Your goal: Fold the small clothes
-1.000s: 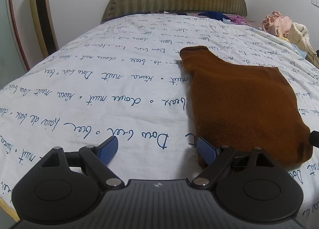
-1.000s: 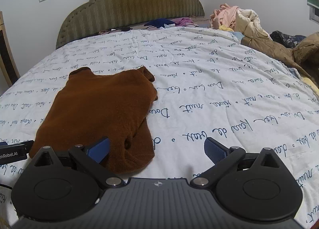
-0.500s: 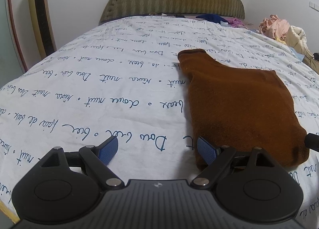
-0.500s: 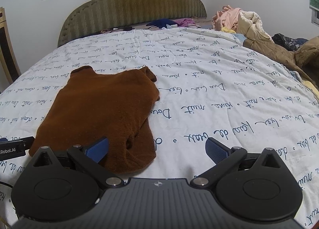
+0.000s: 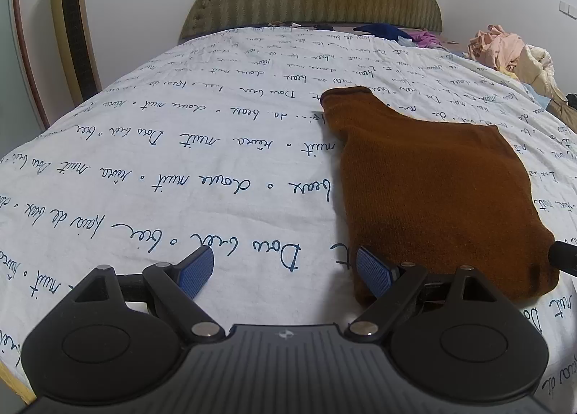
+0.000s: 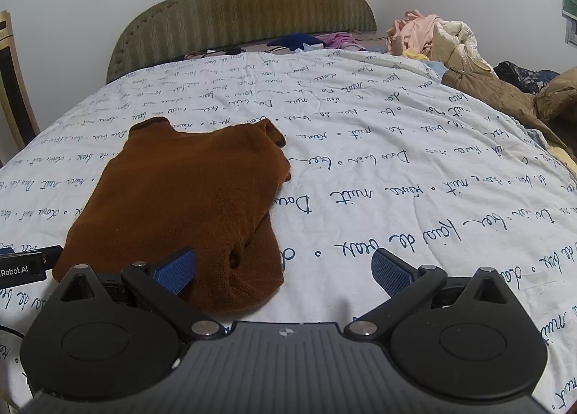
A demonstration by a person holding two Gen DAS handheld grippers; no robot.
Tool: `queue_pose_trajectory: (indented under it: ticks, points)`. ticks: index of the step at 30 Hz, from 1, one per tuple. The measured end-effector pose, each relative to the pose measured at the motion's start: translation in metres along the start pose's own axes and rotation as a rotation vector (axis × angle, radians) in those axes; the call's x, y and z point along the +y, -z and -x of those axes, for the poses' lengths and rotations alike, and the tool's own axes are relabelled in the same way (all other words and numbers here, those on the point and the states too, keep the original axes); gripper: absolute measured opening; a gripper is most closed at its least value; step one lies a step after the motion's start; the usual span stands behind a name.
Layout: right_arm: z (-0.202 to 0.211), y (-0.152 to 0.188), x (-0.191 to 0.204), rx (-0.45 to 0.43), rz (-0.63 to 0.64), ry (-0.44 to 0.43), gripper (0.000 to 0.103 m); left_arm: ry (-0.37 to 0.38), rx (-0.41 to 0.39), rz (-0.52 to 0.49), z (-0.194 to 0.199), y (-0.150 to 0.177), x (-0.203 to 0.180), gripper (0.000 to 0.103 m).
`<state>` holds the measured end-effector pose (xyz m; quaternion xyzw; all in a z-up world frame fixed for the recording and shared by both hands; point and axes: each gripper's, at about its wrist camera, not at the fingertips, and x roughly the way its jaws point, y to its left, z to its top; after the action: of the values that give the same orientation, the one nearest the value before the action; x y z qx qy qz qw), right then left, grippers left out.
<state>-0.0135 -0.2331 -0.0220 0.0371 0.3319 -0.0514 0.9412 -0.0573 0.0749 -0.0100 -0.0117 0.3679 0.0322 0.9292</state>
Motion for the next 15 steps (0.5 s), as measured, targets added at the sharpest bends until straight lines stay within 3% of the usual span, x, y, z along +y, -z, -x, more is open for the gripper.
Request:
queue_pose_trajectory:
  ticks: [15]
  points:
    - [-0.0028, 0.0003, 0.0008, 0.000, 0.012, -0.006, 0.103, -0.009, -0.005, -0.011, 0.0007, -0.0007, -0.0021, 0.087]
